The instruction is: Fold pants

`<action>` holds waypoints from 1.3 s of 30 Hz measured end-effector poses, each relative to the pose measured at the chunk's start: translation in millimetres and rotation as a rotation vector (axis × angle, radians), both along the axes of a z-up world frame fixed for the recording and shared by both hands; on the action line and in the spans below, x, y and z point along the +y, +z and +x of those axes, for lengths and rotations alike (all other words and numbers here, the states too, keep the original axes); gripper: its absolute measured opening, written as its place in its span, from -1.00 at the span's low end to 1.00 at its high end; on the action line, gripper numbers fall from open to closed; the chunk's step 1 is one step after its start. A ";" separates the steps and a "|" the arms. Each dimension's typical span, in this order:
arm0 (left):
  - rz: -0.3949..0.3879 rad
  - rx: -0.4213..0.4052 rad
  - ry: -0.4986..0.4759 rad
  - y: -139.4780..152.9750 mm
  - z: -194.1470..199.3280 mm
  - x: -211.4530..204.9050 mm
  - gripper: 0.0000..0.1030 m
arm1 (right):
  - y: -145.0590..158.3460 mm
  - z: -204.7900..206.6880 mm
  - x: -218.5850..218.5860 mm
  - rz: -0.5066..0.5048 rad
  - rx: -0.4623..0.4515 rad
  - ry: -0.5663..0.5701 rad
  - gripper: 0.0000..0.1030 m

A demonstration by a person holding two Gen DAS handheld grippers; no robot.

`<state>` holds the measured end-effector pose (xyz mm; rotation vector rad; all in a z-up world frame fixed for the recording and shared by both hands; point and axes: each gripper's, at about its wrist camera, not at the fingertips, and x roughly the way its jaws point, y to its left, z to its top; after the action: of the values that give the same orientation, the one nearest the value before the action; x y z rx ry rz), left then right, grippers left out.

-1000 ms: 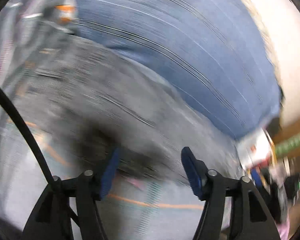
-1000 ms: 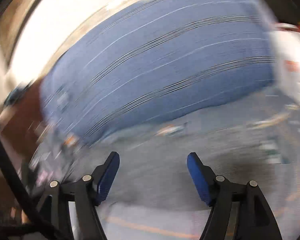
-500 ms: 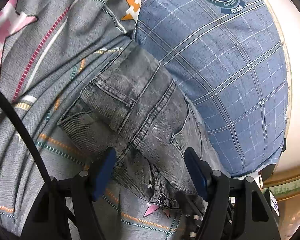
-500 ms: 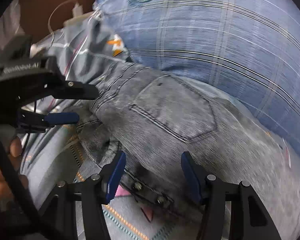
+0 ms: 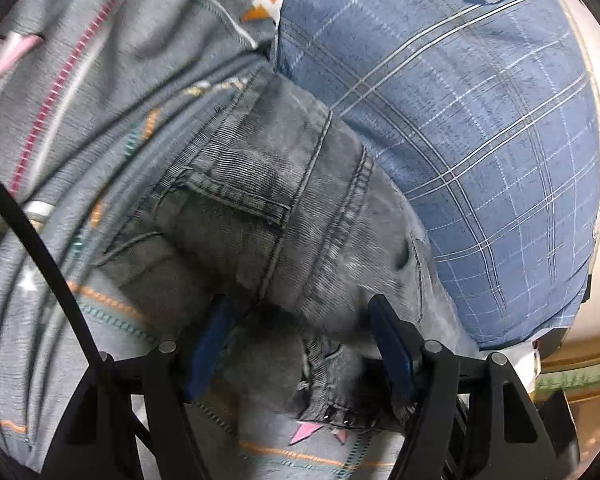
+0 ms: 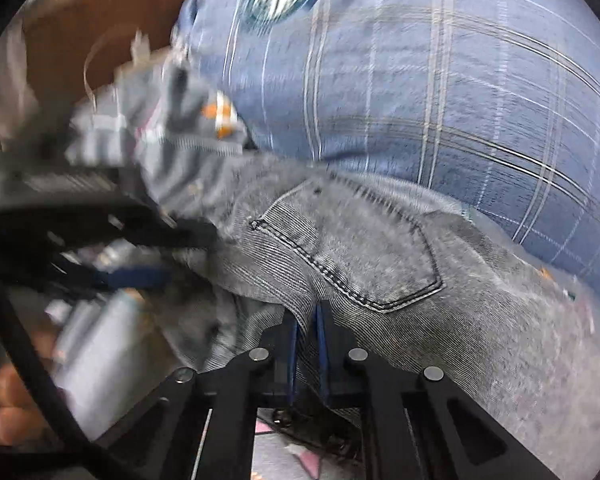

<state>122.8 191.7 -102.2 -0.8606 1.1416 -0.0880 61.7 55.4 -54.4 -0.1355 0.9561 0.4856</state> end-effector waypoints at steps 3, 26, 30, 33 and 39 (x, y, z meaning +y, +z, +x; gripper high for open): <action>-0.048 0.020 0.002 -7.0 2.0 1.0 0.37 | -0.6 5.1 -11.9 0.091 0.042 -0.034 -0.82; 0.120 -0.200 0.089 50.5 -60.1 21.9 -0.81 | 37.1 -50.8 -5.7 0.030 -0.047 0.096 -0.84; 0.163 0.020 0.090 -3.6 -43.0 19.2 -0.77 | -16.4 -43.5 -0.1 0.011 0.084 0.058 -0.82; 0.089 0.013 0.151 -7.0 -51.4 32.0 -0.43 | -14.3 -44.0 -11.8 0.104 0.108 0.023 -0.72; 0.289 -0.142 0.179 31.3 -66.5 21.2 0.42 | 40.0 -56.1 -70.6 0.286 0.059 -0.058 0.49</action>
<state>56.2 212.9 -70.9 -0.6834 0.9137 0.1581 5.6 -15.2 -14.3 0.1647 0.9358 0.5693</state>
